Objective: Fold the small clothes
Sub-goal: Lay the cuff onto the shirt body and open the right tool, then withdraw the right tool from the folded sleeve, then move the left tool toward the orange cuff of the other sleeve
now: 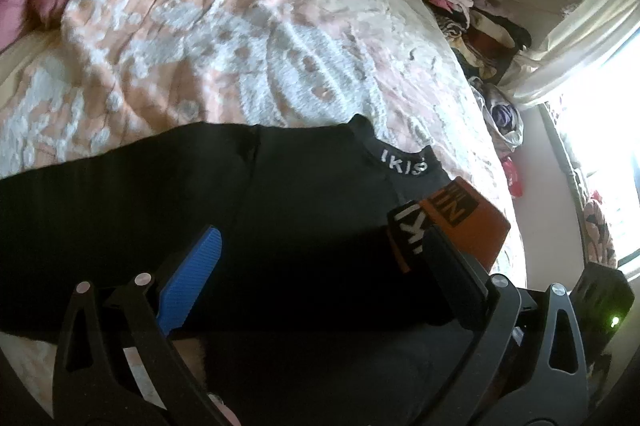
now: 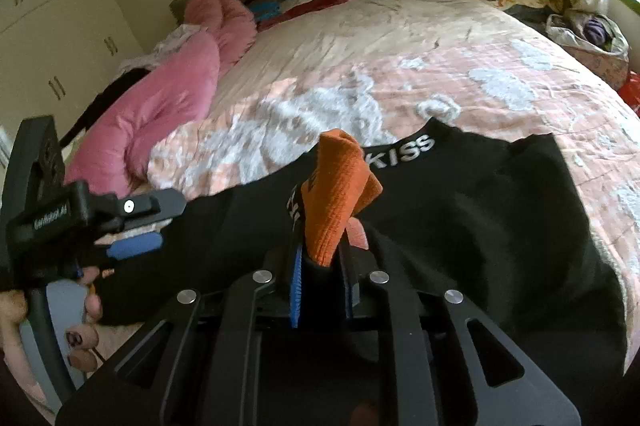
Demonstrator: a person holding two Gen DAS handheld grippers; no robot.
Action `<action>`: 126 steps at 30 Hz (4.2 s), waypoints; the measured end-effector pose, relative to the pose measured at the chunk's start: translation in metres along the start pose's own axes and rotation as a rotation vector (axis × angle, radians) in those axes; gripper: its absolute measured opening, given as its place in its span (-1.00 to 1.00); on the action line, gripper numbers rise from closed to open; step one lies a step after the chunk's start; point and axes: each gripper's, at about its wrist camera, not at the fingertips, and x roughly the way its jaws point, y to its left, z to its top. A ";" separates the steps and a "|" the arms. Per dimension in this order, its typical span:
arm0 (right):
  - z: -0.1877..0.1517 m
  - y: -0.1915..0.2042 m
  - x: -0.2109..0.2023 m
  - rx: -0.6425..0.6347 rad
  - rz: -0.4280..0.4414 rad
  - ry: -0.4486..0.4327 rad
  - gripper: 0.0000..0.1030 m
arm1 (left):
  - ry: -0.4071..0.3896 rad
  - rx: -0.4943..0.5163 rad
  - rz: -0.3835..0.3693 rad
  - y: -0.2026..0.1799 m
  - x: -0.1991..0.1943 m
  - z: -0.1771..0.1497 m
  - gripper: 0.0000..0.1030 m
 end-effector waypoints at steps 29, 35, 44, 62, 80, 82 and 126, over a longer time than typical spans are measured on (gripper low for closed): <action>-0.025 -0.109 -0.076 0.148 -0.010 -0.036 0.03 | 0.028 0.052 0.021 -0.011 0.007 -0.048 0.29; -0.027 -0.124 -0.085 0.188 -0.019 -0.051 0.03 | 0.099 0.059 0.134 -0.017 0.040 -0.060 0.29; -0.029 -0.132 -0.082 0.170 -0.072 0.009 0.04 | 0.029 0.130 0.179 -0.027 0.035 -0.066 -0.83; -0.037 -0.154 -0.036 0.207 -0.155 0.143 0.22 | -0.058 0.261 0.301 -0.050 -0.001 -0.074 -0.48; -0.032 -0.115 -0.112 0.121 -0.094 -0.011 0.62 | 0.062 0.256 0.292 -0.049 0.033 -0.106 -0.07; -0.031 -0.107 -0.114 0.094 -0.109 -0.016 0.63 | 0.049 0.250 0.289 -0.048 0.026 -0.107 -0.07; -0.007 0.038 -0.113 -0.125 0.034 -0.080 0.88 | -0.212 0.082 0.316 0.024 -0.109 -0.089 0.82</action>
